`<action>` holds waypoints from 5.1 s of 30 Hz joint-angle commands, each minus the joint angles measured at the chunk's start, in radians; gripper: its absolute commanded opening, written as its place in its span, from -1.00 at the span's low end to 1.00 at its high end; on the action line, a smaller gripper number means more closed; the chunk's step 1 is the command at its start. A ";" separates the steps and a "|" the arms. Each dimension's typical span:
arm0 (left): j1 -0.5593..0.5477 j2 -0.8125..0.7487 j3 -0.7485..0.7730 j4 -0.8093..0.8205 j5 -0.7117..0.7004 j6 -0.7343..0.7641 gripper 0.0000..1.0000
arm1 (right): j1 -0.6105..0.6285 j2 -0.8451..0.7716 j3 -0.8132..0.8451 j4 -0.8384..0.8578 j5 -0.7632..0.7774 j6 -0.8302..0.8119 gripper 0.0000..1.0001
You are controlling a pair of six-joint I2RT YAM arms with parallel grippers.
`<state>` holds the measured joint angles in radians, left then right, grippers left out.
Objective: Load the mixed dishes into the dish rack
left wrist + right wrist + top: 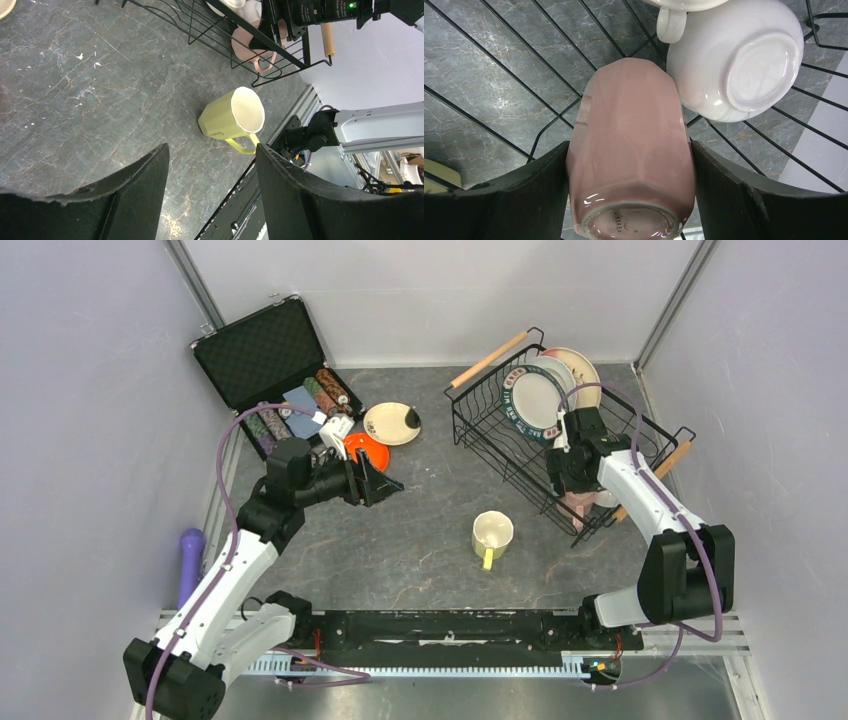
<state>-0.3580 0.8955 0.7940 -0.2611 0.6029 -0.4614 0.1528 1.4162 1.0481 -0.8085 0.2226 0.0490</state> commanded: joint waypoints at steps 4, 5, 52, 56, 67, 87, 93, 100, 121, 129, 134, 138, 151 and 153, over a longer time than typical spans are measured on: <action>-0.007 -0.006 -0.003 -0.004 -0.005 0.056 0.40 | 0.002 0.003 -0.003 -0.018 -0.052 -0.084 -0.81; -0.007 -0.007 -0.002 -0.004 -0.003 0.056 0.40 | -0.003 0.004 -0.001 -0.022 -0.071 -0.100 -0.77; -0.022 0.015 -0.006 -0.004 0.005 0.058 0.41 | -0.051 -0.019 0.125 -0.145 -0.267 -0.115 0.96; -0.023 0.017 -0.004 -0.005 0.003 0.059 0.41 | -0.046 -0.012 0.162 -0.167 -0.268 -0.108 0.96; -0.032 0.047 -0.010 -0.017 -0.019 0.057 0.42 | -0.005 -0.048 0.411 -0.153 -0.107 0.025 0.95; -0.068 0.267 0.039 -0.028 -0.801 -0.448 0.80 | 0.345 -0.393 0.037 0.551 -0.216 0.091 0.95; -0.009 0.435 0.143 0.012 -0.897 -0.516 0.44 | 0.346 -0.394 0.011 0.576 -0.284 0.058 0.96; 0.005 0.696 0.340 -0.057 -0.984 -0.554 0.28 | 0.345 -0.428 -0.030 0.618 -0.268 0.024 0.96; 0.054 1.029 0.469 0.126 -0.895 -0.552 0.19 | 0.346 -0.359 -0.020 0.716 -0.314 0.023 0.96; 0.056 1.052 0.489 0.135 -0.900 -0.552 0.11 | 0.345 -0.347 -0.028 0.721 -0.322 0.012 0.96; 0.056 0.974 0.433 0.152 -0.914 -0.536 0.15 | 0.346 -0.340 -0.029 0.729 -0.333 0.010 0.96; 0.056 0.908 0.412 0.132 -0.924 -0.496 0.15 | 0.346 -0.300 -0.009 0.717 -0.403 0.029 0.96; 0.166 0.448 -0.096 0.233 -0.892 -0.519 0.16 | 0.427 -0.172 0.029 0.772 -0.517 0.187 0.89; 0.167 0.412 -0.144 0.251 -0.896 -0.534 0.21 | 0.433 -0.165 0.043 0.760 -0.519 0.187 0.89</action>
<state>-0.2073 1.3708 0.7280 -0.0799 -0.3035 -0.9760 0.5751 1.2488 1.0161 -0.0940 -0.2707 0.2111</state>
